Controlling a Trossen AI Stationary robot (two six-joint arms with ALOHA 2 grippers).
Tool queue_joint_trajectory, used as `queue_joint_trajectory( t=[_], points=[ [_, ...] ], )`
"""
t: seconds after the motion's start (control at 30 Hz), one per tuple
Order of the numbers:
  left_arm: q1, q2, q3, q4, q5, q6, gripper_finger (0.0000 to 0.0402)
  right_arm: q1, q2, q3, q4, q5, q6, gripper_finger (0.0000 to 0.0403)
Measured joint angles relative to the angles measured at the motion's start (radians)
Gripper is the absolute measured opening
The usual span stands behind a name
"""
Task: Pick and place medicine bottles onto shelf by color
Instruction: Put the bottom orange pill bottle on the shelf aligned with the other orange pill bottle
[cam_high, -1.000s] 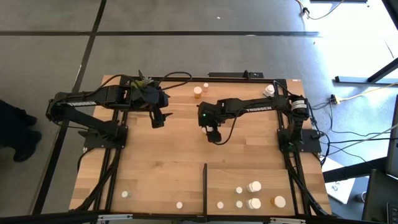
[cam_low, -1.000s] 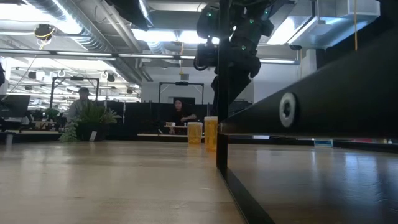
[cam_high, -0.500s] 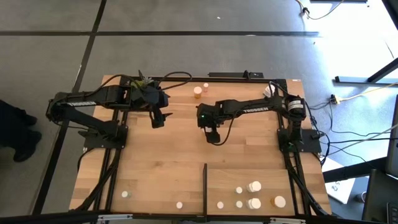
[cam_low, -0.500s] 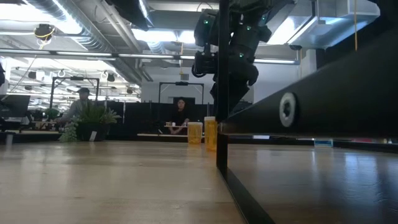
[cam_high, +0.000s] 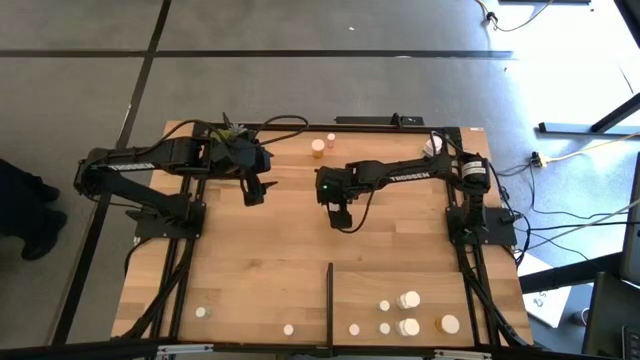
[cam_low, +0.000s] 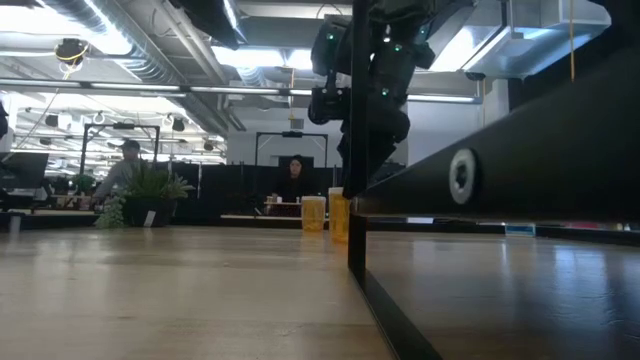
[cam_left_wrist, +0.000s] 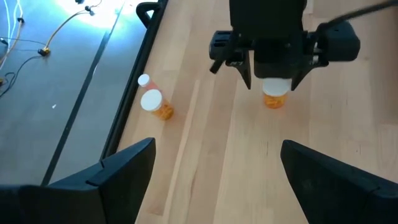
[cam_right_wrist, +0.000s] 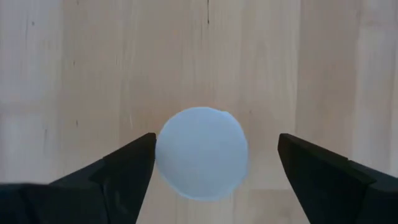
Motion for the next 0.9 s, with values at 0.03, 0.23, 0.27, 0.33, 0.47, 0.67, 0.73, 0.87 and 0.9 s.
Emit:
queue_joint_trajectory(
  t=[0.03, 0.23, 0.27, 0.33, 0.47, 0.67, 0.73, 0.87, 0.9],
  points=[
    [0.0, 0.0, 0.0, 0.0, 0.0, 0.0, 0.0341, 0.0, 0.006, -0.001, -0.006, 0.0, 0.002, 0.0338],
    [0.0, 0.0, 0.0, 0.001, 0.0, 0.0, 0.0341, 0.005, 0.025, -0.001, 0.016, 0.0, 0.0, 0.0338],
    [0.0, 0.001, 0.0, 0.001, 0.0, 0.0, 0.0341, 0.005, 0.026, -0.001, 0.013, 0.0, 0.001, 0.0337],
    [0.0, 0.001, 0.0, 0.003, 0.0, 0.0, 0.0341, 0.005, 0.027, -0.001, 0.012, 0.0, 0.001, 0.0331],
    [0.0, 0.001, 0.0, 0.003, 0.0, 0.0, 0.0341, 0.005, 0.027, -0.001, 0.021, 0.001, 0.002, 0.0308],
    [0.0, 0.001, 0.0, 0.005, 0.0, 0.0, 0.0341, 0.005, 0.027, -0.001, 0.028, 0.001, 0.002, 0.0256],
    [0.0, 0.001, 0.0, 0.005, 0.0, 0.0, 0.0341, 0.005, 0.027, -0.001, 0.028, 0.001, 0.003, 0.0236],
    [0.0, 0.001, 0.0, 0.005, 0.0, 0.0, 0.0341, 0.007, 0.027, -0.001, 0.028, 0.001, 0.006, 0.0205],
    [0.0, 0.001, 0.0, 0.005, 0.0, 0.0, 0.0341, 0.008, 0.027, -0.001, 0.028, 0.001, 0.007, 0.0205]
  ],
)
